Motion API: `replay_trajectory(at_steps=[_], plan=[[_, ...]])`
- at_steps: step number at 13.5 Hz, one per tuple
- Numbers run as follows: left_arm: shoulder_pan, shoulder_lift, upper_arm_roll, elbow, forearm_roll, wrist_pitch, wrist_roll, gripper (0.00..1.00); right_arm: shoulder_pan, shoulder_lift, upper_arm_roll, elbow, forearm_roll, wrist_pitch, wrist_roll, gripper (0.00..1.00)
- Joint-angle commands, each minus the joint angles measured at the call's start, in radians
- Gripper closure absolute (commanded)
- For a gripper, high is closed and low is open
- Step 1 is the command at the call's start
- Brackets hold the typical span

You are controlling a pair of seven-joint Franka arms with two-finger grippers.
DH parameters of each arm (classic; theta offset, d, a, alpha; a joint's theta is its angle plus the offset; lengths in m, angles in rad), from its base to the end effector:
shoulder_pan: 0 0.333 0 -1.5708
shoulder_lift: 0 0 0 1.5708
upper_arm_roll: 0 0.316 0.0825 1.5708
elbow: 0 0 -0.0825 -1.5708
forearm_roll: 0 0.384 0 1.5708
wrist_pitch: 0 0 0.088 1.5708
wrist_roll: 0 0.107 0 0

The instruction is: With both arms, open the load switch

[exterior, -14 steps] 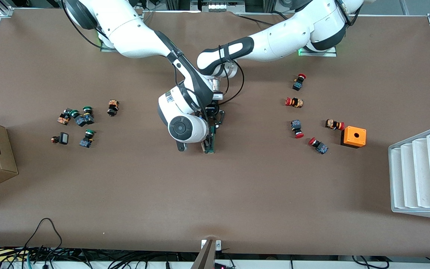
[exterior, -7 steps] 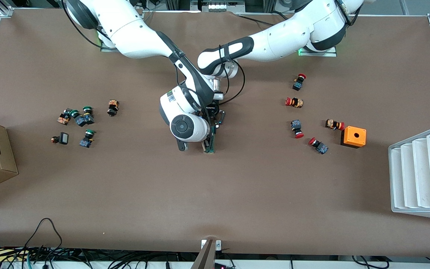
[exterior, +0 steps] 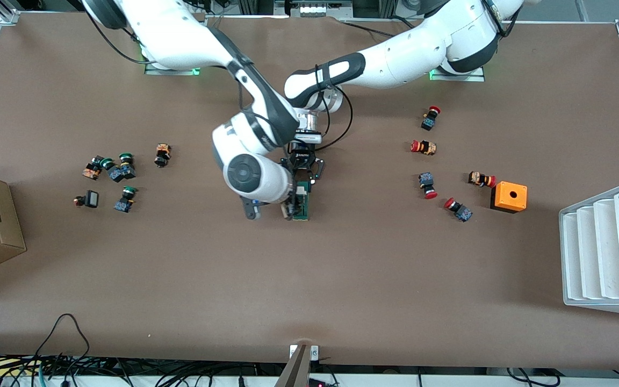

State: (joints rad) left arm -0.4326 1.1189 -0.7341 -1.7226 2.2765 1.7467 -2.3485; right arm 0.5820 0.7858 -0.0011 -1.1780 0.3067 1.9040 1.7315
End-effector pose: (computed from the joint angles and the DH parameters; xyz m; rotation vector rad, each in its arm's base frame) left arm 0.3588 -0.5432 0.0658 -2.5908 0.0608 -1.7622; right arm 0.6156 0.4305 0.3182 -2.4641 1.7967 0.4384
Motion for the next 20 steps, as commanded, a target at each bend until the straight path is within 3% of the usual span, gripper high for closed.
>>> replay_trajectory(at_steps=[1,2,3,8,15,18,20], plan=[[0.009,0.062,0.030,0.061,0.034,0.053,0.002,0.99,-0.072,-0.106,0.013,-0.052,-0.011,-0.092,-0.180,0.06],[0.009,0.062,0.029,0.061,0.034,0.053,0.002,0.81,-0.085,-0.134,0.015,-0.063,-0.014,-0.132,-0.269,0.04],[0.014,0.056,0.024,0.060,0.032,0.053,0.002,0.01,-0.112,-0.167,0.015,-0.083,-0.015,-0.147,-0.344,0.02],[0.037,-0.007,-0.033,0.043,-0.038,0.047,0.034,0.00,-0.234,-0.367,0.015,-0.261,-0.023,-0.151,-0.741,0.01],[0.054,-0.137,-0.137,0.012,-0.282,0.030,0.159,0.00,-0.411,-0.643,0.016,-0.485,-0.106,-0.215,-1.341,0.01],[0.098,-0.223,-0.214,0.023,-0.470,0.031,0.305,0.00,-0.487,-0.720,0.016,-0.531,-0.185,-0.249,-1.574,0.01],[0.156,-0.269,-0.281,0.059,-0.624,0.039,0.452,0.00,-0.540,-0.744,0.015,-0.551,-0.189,-0.240,-1.706,0.01]])
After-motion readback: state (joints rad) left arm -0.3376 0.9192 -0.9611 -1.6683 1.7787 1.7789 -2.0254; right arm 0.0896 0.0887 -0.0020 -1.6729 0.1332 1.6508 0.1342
